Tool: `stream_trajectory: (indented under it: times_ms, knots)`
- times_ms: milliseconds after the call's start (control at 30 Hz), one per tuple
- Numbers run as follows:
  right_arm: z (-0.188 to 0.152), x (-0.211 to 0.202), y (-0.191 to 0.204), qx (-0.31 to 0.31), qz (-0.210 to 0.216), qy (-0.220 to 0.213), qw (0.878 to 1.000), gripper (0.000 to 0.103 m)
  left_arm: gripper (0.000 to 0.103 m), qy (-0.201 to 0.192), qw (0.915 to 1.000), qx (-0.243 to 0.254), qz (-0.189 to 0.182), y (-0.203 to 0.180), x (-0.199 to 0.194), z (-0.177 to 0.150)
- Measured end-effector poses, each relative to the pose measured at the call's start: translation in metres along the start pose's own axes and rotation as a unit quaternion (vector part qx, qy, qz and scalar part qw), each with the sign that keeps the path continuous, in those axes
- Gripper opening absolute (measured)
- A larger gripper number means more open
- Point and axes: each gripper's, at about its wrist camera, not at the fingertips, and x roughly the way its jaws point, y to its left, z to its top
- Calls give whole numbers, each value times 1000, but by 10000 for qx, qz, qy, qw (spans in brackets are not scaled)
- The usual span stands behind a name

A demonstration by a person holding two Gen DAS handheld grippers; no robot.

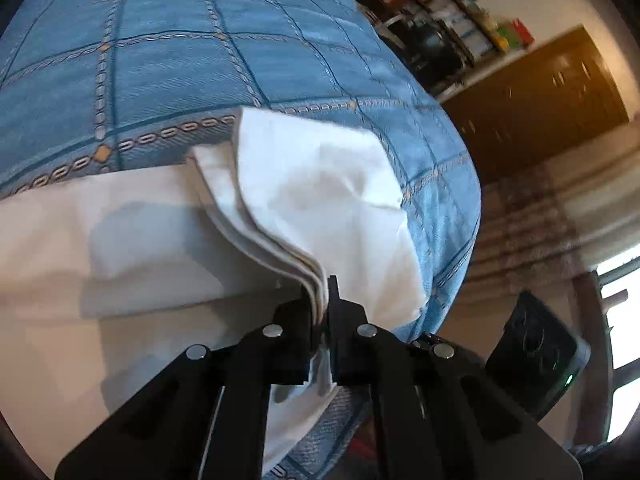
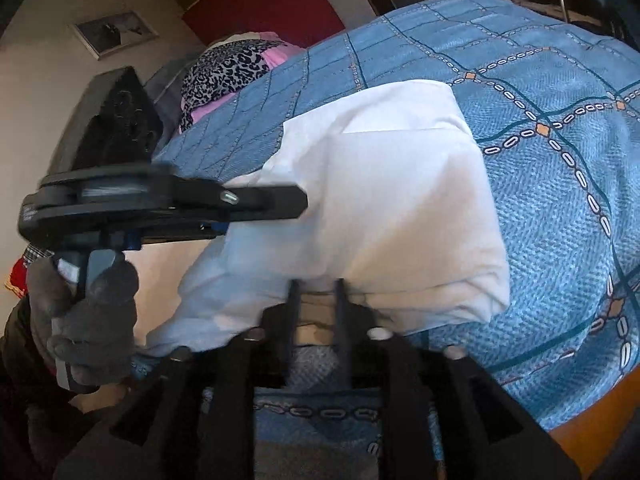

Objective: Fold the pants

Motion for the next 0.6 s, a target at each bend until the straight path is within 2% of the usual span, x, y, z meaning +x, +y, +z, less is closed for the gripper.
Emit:
stream_trajectory:
  times_ms: [33,100,200,333,467,600]
  knots:
    - [0,-3,3,-59,-5,-33,10000,53,6,-67,10000,0,3,0,-6,0]
    - [-1,-10,12,-265,-11,-98,9996,61,6,-263,9996,85,-86,-6,-22,-2]
    - [-1,-21,17,-328,62,-130,9994,62,6,-527,9982,235,-191,-15,-49,-4]
    - [4,-41,21,-297,175,-282,9990,68,6,-902,9950,427,-83,-18,-93,-12]
    - [9,-53,31,-358,421,-338,9979,68,6,-1181,9920,404,174,-1,-138,-25]
    - [11,-54,51,-555,725,-245,9955,70,6,-1418,9867,421,675,21,-181,-48]
